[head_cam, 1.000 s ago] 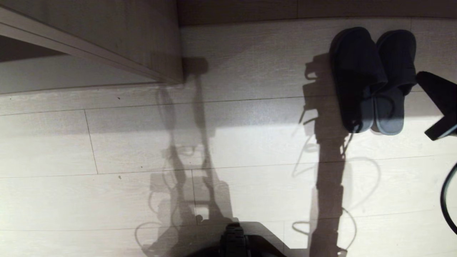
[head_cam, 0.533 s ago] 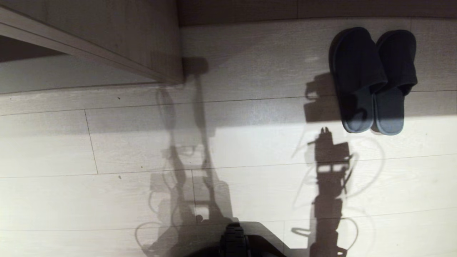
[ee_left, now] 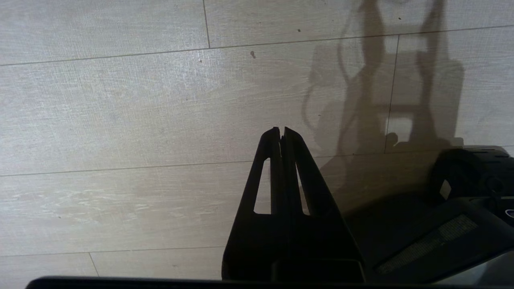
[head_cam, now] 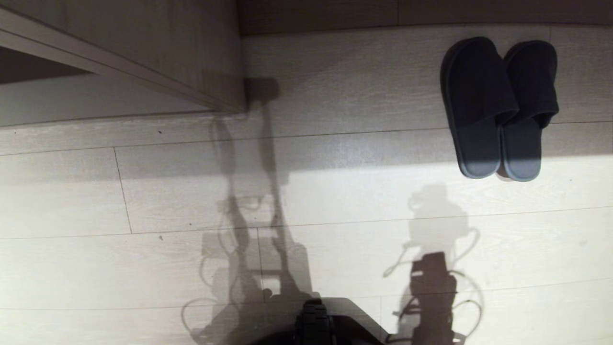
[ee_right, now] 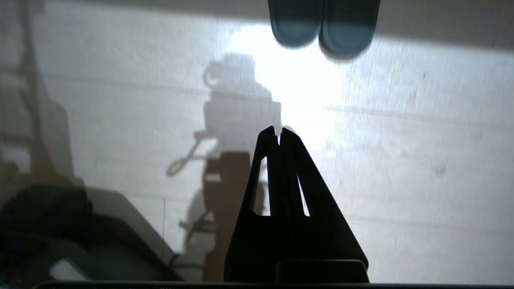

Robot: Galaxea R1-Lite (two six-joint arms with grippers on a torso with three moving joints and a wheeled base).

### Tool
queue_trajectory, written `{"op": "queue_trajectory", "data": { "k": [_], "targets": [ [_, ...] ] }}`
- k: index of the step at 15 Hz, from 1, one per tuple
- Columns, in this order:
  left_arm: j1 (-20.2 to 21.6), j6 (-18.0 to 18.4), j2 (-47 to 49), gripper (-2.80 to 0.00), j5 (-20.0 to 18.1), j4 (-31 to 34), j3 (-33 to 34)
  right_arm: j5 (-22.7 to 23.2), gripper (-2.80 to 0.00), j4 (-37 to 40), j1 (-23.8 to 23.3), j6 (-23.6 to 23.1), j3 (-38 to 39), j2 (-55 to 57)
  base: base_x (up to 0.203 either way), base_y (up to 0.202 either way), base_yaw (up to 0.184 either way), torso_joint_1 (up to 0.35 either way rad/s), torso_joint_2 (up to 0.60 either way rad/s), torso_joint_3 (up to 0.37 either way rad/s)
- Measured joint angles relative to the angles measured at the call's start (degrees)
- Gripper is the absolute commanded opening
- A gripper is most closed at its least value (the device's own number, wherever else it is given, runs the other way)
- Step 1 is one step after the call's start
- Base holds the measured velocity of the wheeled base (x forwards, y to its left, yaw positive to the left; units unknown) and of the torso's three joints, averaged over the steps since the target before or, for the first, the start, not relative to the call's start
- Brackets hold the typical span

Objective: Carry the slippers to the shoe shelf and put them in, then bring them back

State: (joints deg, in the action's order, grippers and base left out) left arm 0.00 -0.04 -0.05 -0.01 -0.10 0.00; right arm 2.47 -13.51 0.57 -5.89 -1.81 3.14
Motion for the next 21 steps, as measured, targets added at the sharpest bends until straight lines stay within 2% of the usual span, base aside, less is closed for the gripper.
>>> {"op": "queue_trajectory", "data": {
  "k": [3,5,11,15,21],
  "targets": [
    [0.0,0.0,0.0,-2.80,0.0,0.0,0.0,-1.5,-2.80,10.7,-0.3,-1.5,1.6,-2.3,0.000,0.000,0.000,0.000,0.00,0.000],
    [0.0,0.0,0.0,-2.80,0.0,0.0,0.0,-1.6,-2.80,13.2,-0.3,-1.4,1.7,-2.8,0.000,0.000,0.000,0.000,0.00,0.000],
    [0.0,-0.2,0.0,-2.80,0.0,0.0,0.0,-1.8,-2.80,13.9,-0.3,0.6,1.7,-3.2,0.000,0.000,0.000,0.001,0.00,0.132],
    [0.0,-0.3,0.0,-2.80,0.0,0.0,0.0,-2.4,-2.80,13.9,-0.3,5.5,1.7,-3.2,0.000,0.000,0.000,-0.001,0.00,0.201],
    [0.0,-0.3,0.0,-2.80,0.0,0.0,0.0,-2.4,-2.80,13.9,-0.3,5.7,1.7,-3.2,0.000,0.000,0.000,0.001,0.00,0.204]
  ]
}}
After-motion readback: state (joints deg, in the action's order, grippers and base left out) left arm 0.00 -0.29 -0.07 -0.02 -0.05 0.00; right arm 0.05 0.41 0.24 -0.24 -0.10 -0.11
